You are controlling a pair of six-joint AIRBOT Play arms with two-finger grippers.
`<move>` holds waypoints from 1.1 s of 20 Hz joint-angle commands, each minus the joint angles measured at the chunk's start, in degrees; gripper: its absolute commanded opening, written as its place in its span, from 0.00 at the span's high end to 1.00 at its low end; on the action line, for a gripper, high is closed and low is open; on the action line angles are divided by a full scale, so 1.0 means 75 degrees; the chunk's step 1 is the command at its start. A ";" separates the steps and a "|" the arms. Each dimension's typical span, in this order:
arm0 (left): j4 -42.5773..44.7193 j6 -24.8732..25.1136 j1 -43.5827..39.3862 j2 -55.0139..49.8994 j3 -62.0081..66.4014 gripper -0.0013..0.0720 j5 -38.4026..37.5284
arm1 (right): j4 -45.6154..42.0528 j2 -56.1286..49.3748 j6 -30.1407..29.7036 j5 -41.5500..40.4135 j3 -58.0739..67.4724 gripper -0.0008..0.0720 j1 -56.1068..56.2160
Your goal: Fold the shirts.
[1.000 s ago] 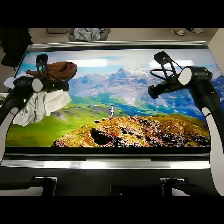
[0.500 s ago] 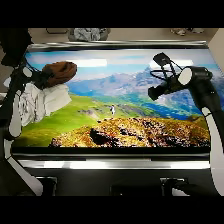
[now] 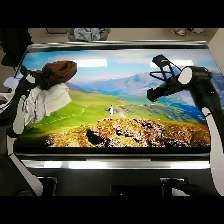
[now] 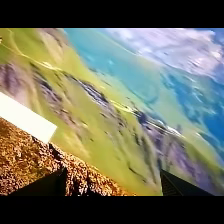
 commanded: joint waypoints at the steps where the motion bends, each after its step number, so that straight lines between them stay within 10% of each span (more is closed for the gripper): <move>1: -0.1177 -0.0023 0.0000 -0.0338 -0.0009 0.42 0.0227 | 0.0233 -0.0006 0.0003 0.0047 -0.0003 0.07 0.0003; 6: -0.2218 0.0813 0.0000 -0.0405 0.0055 0.93 0.0087 | 0.0367 -0.0003 -0.0003 0.0291 -0.0003 0.07 0.0000; 14: -0.5875 0.7498 -0.0542 0.2390 0.0609 0.94 -0.0259 | -0.1411 0.0653 -0.1005 0.0300 0.0458 0.06 0.0000; 22: -0.5852 0.7775 -0.2468 0.6677 0.0064 0.94 -0.1807 | -0.2503 0.3742 -0.0562 0.0274 0.1186 0.06 0.0000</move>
